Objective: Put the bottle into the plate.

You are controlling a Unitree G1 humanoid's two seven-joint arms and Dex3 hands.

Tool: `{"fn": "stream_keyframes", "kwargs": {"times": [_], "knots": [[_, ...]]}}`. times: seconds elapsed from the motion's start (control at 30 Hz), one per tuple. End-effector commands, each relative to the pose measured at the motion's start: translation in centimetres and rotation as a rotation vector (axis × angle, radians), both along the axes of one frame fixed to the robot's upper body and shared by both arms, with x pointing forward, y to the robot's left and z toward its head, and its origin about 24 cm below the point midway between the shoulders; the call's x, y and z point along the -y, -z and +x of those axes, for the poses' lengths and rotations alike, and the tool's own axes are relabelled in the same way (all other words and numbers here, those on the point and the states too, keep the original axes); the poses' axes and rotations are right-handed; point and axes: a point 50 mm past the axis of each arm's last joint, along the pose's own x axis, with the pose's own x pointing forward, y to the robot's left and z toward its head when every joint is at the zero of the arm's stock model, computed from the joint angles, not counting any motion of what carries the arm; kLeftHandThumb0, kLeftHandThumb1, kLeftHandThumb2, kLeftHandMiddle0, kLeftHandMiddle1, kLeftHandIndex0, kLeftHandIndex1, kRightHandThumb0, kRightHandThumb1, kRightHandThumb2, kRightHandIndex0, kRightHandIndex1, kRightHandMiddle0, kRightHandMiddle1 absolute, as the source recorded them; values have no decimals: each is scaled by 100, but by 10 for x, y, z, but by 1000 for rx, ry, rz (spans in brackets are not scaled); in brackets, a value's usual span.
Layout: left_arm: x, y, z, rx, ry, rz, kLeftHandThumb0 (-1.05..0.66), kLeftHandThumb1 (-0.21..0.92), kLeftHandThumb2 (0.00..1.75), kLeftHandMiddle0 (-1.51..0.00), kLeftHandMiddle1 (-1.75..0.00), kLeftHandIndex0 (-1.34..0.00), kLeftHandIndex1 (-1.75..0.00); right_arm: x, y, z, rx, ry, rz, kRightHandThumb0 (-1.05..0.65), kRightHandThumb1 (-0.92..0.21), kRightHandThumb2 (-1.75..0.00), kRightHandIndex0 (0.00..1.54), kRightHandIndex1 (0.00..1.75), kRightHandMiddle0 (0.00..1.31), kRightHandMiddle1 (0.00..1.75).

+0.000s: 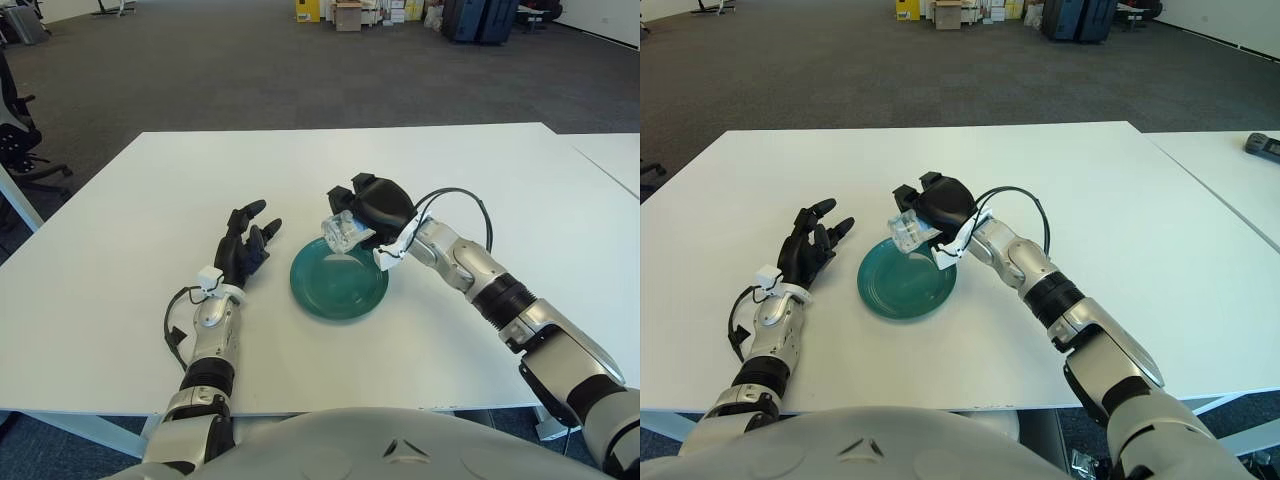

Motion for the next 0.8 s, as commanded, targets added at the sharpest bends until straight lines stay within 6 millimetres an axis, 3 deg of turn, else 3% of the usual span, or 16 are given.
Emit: {"fn": "stream_keyframes", "kwargs": {"times": [0.0,0.77], "knots": [[2,3,-2,-11,-14,-18,-78,92,89,-69,-15,-16,-99,-3,-7,2,19,-3,-1,0,-5,-162,81,172,58,175],[3,3,-2,-14,-18,-14,-76,92,90,-66,-16,-12,-98,-4,2,-6,-121,-4,62,0,-7,-160,79,175,56,175]]}}
